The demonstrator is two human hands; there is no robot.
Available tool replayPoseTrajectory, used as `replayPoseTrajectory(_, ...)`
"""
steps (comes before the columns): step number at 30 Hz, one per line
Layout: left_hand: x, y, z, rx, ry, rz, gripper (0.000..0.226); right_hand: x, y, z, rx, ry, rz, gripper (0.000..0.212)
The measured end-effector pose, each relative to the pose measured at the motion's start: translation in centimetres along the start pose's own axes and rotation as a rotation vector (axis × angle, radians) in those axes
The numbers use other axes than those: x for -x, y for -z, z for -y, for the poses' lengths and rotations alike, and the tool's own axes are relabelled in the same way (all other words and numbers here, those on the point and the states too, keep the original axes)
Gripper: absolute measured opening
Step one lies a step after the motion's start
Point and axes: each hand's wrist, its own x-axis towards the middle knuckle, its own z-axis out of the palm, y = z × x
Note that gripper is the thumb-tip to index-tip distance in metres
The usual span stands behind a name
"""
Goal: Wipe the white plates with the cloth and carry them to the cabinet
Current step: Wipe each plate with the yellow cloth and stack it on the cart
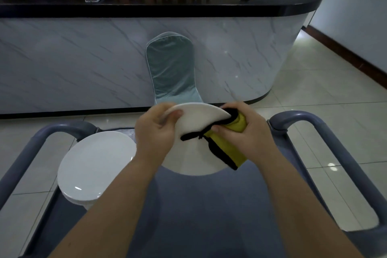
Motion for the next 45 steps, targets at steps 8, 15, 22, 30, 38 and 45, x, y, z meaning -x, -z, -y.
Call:
replayPoseTrajectory(8, 4.8, -0.7, 5.3, -0.072, 0.300, 0.112, 0.012, 5.3, -4.7, -6.6, -0.184, -0.353, -0.138, 0.025)
replayPoseTrajectory(15, 1.3, -1.6, 0.0, -0.421, -0.544, 0.313, 0.035, 1.8, -2.8, -1.3, 0.281, 0.176, 0.006, 0.018)
replayPoseTrajectory(22, 0.2, -0.2, -0.5, -0.032, -0.006, 0.006, 0.017, 1.0, -0.9, -0.6, -0.106, 0.038, -0.112, 0.033)
replayPoseTrajectory(30, 5.2, -0.6, 3.8, -0.095, 0.338, 0.060, 0.014, 5.7, -4.3, -6.8, -0.239, -0.363, -0.160, 0.024)
replayPoseTrajectory(38, -0.1, -0.9, -3.2, -0.362, -0.642, 0.248, 0.021, 1.1, -1.1, 2.0, 0.321, 0.276, -0.050, 0.019)
replayPoseTrajectory(45, 0.3, 0.8, -2.6, 0.008, 0.050, -0.034, 0.008, 2.5, 0.0, 0.4, -0.088, -0.003, -0.109, 0.028)
